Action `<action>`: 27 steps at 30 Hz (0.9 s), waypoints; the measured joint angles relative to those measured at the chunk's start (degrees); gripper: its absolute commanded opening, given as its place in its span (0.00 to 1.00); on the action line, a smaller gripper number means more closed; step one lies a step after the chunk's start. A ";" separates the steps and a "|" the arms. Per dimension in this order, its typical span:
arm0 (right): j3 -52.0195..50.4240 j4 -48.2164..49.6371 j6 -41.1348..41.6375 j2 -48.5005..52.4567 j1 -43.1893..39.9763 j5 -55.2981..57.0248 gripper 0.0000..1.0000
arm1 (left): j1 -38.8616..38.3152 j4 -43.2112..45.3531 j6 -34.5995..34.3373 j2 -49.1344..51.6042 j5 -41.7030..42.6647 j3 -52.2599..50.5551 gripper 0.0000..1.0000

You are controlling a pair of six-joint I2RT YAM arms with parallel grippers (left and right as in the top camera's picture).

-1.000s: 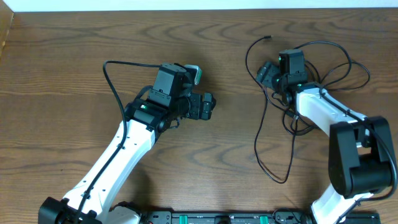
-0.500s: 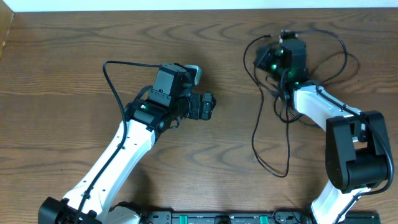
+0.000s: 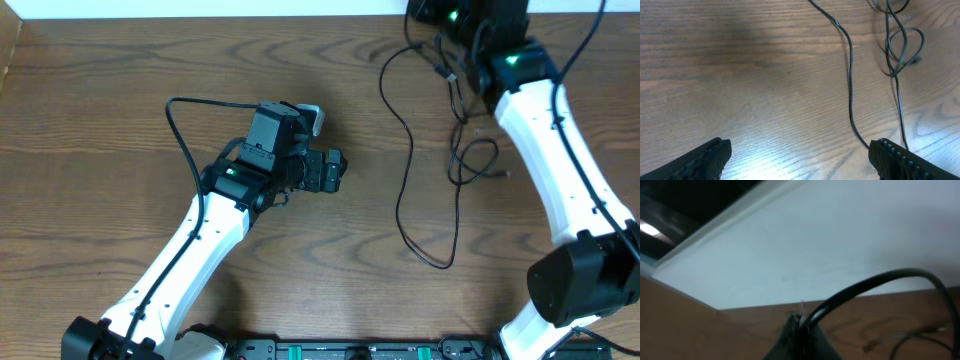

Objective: Untangle cables
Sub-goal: 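Pull the black cable up toward the top right with the right gripper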

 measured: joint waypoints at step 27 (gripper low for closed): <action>24.90 -24.15 -10.38 -0.17 -0.02 4.24 0.01 | 0.00 -0.02 0.00 0.00 0.00 0.00 0.93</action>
